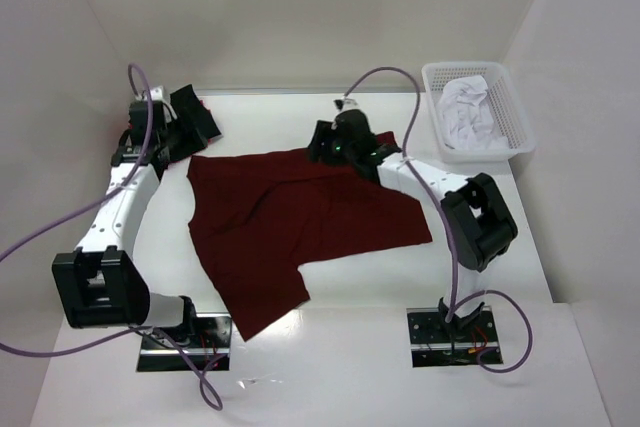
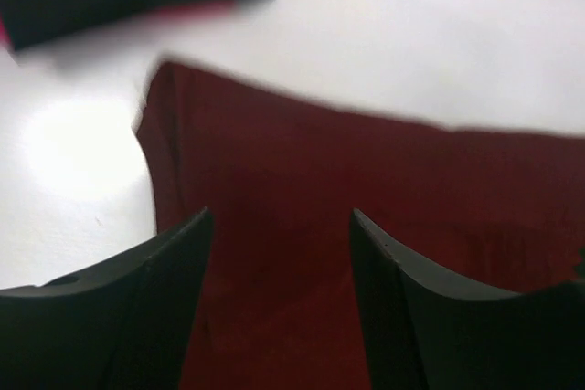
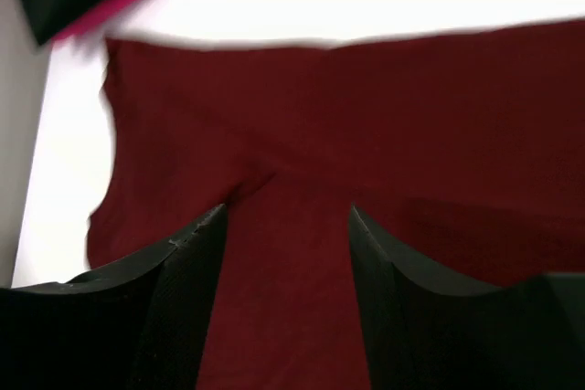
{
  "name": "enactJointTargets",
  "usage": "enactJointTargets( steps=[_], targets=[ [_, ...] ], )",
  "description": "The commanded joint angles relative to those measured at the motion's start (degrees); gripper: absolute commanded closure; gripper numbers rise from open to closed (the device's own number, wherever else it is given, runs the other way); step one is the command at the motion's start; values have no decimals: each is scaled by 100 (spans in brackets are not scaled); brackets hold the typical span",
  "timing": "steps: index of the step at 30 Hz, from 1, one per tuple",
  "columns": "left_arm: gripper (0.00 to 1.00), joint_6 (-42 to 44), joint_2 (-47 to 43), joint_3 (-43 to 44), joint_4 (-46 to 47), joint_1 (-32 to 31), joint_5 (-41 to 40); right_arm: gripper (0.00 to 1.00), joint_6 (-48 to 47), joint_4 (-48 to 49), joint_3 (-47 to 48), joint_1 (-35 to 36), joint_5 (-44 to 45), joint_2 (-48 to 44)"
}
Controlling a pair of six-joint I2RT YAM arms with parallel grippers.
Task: Fold and stack the t-shirts
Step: Fold the flattened tshirt in 1/3 of the way
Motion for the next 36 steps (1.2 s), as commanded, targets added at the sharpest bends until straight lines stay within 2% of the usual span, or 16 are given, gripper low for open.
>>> enactJointTargets(
  steps=[1,5,7,10,12,14,15,19,25,29,36],
  targets=[
    [34,-484,-163,-744,38,-67,562,41,307,159,372,469,167,373],
    [46,-766,-385,-1233,241,-68,731,46,359,113,794,886,120,848],
    [50,-776,-200,-1319,303,-139,787,49,360,45,972,949,114,1050],
    [65,-776,127,-1381,435,-139,1071,56,360,-131,1275,1058,61,1513],
    [80,-776,338,-1381,488,-201,1229,65,360,-200,1419,1077,9,1687],
    [85,-776,511,-1381,540,-314,1230,67,360,-201,1420,1077,9,1800],
    [85,-776,512,-1381,540,-417,1179,73,360,-261,1489,1077,9,1903],
    [80,-653,858,-1223,487,-763,934,77,360,-394,1769,1077,-53,2193],
    [73,-591,1285,-1144,408,-1123,707,77,307,-561,2080,1130,-176,2539],
    [65,-591,1389,-1144,408,-1176,580,77,307,-561,2183,1130,-227,2669],
    [59,-667,1505,-1144,233,-1229,188,65,307,-743,2570,1191,-290,3004]
  ],
)
